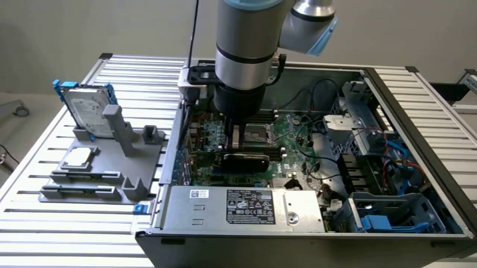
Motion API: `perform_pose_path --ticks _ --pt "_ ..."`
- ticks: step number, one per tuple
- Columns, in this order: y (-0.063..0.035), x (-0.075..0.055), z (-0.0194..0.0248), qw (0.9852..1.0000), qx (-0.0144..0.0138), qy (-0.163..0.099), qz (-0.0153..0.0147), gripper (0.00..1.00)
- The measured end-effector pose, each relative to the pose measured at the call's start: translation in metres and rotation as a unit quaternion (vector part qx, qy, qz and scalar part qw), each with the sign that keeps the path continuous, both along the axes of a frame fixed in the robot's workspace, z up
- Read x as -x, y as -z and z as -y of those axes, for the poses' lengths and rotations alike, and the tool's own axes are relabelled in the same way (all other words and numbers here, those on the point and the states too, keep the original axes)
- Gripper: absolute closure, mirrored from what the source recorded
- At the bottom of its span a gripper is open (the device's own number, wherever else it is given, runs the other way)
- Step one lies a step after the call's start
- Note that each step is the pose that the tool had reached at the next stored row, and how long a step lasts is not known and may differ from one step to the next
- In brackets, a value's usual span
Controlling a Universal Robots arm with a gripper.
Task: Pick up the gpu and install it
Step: 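Press down on the gpu until it lock into place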
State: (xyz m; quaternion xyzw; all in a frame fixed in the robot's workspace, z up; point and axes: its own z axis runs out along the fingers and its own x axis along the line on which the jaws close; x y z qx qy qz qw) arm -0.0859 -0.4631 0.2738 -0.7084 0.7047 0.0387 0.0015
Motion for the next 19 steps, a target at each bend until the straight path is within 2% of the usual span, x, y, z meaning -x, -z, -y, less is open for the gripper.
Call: perform_pose_path --ticks 14,19 --pt "0.0062 -0.0001 -0.0019 1.0 0.0 -0.004 0.0054 0.89" --pt "0.0082 0.0 -0.0019 1.0 0.0003 -0.005 0.0053 0.89"
